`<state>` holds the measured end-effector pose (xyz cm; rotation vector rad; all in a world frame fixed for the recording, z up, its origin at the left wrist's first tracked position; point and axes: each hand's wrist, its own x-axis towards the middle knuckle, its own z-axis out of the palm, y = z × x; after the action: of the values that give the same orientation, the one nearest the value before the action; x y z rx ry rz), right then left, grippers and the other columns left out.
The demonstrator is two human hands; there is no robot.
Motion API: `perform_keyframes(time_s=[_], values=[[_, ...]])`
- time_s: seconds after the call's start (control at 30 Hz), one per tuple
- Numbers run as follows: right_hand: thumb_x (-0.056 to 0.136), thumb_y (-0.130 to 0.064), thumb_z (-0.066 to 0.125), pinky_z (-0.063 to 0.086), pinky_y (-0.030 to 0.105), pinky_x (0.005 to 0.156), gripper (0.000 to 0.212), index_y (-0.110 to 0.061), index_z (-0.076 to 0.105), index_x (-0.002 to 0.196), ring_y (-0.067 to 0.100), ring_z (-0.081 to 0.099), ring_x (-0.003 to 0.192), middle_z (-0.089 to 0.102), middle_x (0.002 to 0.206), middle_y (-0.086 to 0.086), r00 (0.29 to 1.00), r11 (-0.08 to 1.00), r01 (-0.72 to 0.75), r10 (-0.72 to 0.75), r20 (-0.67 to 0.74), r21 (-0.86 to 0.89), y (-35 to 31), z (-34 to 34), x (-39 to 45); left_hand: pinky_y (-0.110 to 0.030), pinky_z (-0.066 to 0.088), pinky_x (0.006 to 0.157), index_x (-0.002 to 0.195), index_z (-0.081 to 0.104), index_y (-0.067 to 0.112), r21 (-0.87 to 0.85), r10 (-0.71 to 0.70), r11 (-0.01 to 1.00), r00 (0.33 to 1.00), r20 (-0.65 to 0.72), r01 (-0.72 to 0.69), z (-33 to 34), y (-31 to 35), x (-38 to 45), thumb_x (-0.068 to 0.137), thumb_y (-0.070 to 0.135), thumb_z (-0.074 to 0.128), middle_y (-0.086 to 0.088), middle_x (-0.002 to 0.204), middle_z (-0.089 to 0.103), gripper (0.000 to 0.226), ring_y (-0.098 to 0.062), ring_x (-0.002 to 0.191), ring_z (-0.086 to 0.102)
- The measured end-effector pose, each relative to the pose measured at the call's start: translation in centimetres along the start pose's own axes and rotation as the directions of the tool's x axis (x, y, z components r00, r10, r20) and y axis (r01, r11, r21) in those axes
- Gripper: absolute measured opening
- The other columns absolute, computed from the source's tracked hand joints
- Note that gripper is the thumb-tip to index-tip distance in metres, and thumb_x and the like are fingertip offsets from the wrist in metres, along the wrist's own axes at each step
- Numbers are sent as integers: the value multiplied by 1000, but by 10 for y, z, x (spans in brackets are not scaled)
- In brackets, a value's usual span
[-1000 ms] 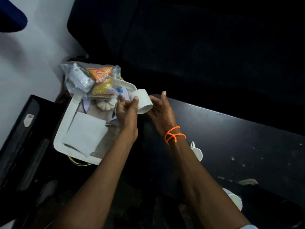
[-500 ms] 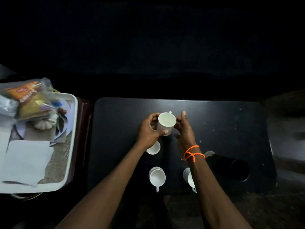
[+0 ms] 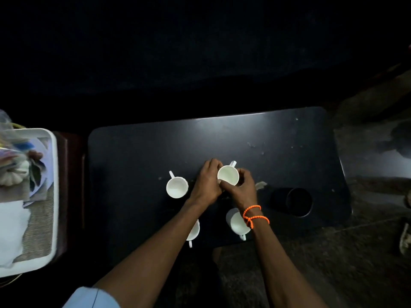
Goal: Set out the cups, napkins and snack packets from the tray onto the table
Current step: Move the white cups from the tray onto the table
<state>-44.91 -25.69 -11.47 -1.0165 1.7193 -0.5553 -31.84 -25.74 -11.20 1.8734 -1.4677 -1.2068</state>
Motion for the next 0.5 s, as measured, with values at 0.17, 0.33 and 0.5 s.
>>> perform_keyframes(time_s=[0.17,0.33,0.5], values=[[61,-24,88,51,22,68,51,-30,55,99,4,63,81,66,92,-13,1000,1000,-5,4,-17,-29,10,-4,-1,-43,47,82,106,55,5,29,-2,1000,1000,14,1,12,-2,-6,77,-7,64,-13,111,57,32,-33,98,58],[61,-26,88,48,19,67,54,-25,56,105,3,62,83,66,95,-13,1000,999,5,-6,-7,-48,11,-7,1,-46,48,85,107,54,4,29,-6,1000,1000,-5,6,19,-4,-9,79,-9,63,-14,112,55,33,-34,99,57],[65,-21,91,48,8,66,54,-22,59,108,-5,62,84,66,96,-14,1000,999,31,-31,-2,-43,12,-9,1,-42,48,81,108,53,6,11,-16,1000,1000,-2,16,21,-8,-10,78,-5,68,-12,112,54,36,-32,97,57]])
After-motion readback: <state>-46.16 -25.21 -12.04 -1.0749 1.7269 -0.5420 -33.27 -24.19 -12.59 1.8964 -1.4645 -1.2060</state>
